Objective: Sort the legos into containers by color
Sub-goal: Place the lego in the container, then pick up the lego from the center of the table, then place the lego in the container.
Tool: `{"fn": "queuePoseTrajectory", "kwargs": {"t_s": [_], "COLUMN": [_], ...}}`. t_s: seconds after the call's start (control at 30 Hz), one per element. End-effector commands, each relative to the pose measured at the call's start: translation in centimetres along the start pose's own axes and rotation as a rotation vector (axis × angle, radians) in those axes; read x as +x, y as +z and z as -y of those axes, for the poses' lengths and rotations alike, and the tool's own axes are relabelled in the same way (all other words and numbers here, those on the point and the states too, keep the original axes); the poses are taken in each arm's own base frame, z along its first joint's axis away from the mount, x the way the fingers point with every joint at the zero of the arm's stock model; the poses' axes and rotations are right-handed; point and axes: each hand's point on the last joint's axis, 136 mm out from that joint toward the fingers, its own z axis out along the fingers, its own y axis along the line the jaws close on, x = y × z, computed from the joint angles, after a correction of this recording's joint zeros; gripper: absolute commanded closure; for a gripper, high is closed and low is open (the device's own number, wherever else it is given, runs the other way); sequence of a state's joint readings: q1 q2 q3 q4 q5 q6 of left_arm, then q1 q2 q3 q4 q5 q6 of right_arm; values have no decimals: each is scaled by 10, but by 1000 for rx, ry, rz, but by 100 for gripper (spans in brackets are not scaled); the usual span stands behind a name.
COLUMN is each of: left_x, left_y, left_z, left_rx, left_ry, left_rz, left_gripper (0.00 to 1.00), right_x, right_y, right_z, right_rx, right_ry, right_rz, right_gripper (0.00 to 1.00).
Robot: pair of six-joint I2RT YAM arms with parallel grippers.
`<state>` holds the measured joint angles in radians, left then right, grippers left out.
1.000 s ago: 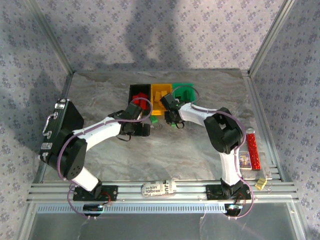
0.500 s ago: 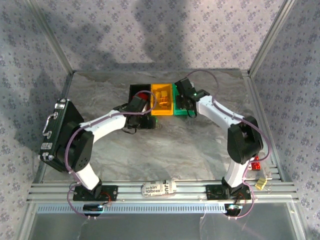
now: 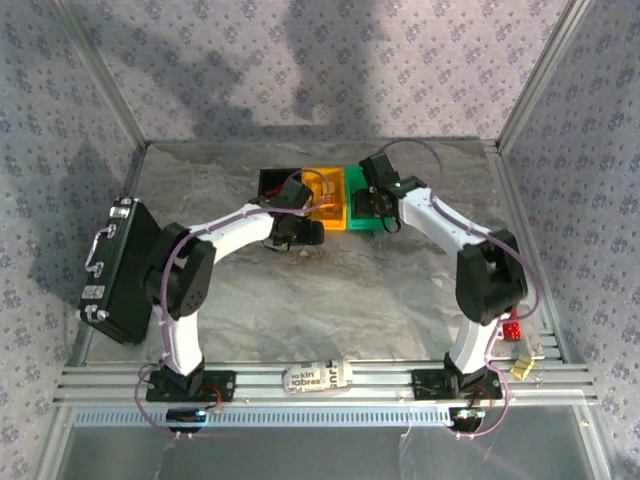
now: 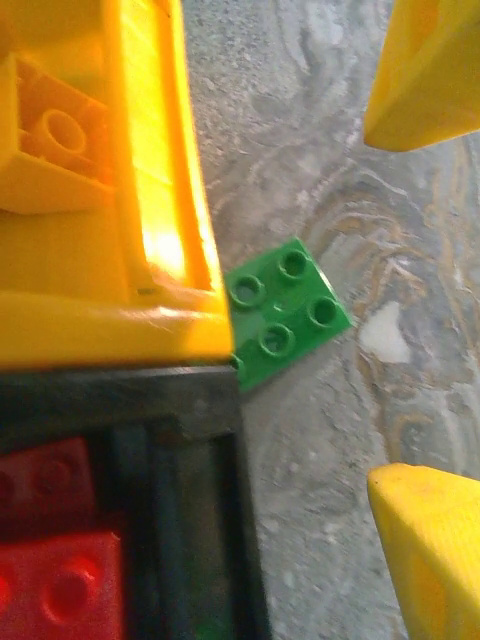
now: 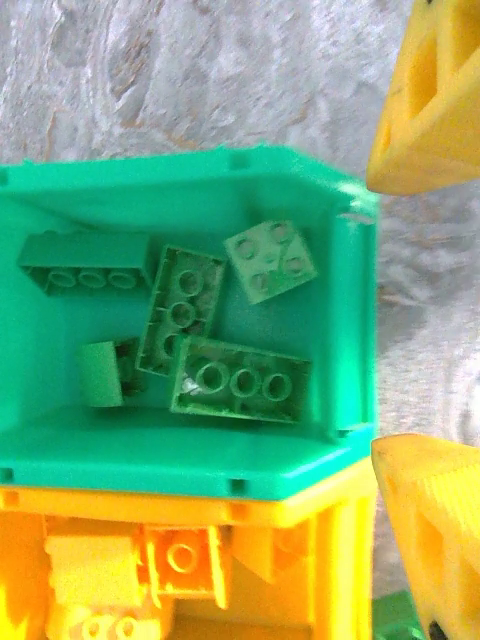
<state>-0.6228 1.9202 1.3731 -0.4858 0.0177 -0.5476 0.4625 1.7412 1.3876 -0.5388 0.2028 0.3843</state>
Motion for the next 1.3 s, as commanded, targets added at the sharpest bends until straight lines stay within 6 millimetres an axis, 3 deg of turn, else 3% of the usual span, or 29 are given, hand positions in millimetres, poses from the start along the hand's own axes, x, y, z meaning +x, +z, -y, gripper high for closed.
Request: {"fn": "queuePoseTrajectory", "kwargs": {"t_s": [0.0, 0.13, 0.17, 0.27, 0.43, 0.5, 0.6, 0.77, 0.93, 1.07, 1.27], "left_x": [-4, -11, -12, -11, -6, -2, 3, 5, -26, -53, -77], "left_y": [7, 20, 23, 32, 44, 44, 31, -5, -34, -34, -13], "left_z": [-3, -2, -2, -7, -10, -9, -1, 30, 74, 101, 132], "left_rx": [-68, -111, -127, -186, -255, -270, -285, -227, -96, -56, -21], "left_ry": [-3, 6, 9, 27, 61, 74, 106, 155, 229, 316, 405], "left_rz": [-22, -37, -43, -71, -103, -111, -89, -13, 78, 102, 95], "left_gripper": [20, 26, 27, 33, 52, 63, 69, 72, 72, 72, 72], "right_x": [0, 9, 20, 27, 36, 39, 44, 52, 67, 79, 91], "right_y": [-29, -51, -50, -61, -72, -75, -80, -90, -91, -89, -86], "right_z": [5, 12, 16, 25, 40, 46, 54, 68, 81, 89, 99], "right_rx": [-28, -53, -45, -40, -50, -47, -44, -42, -42, -38, -32], "right_ry": [26, 48, 47, 59, 97, 108, 123, 160, 202, 221, 238], "right_rz": [64, 107, 91, 106, 128, 133, 138, 156, 151, 136, 122], "right_gripper": [35, 35, 36, 36, 36, 36, 37, 37, 37, 37, 38]}}
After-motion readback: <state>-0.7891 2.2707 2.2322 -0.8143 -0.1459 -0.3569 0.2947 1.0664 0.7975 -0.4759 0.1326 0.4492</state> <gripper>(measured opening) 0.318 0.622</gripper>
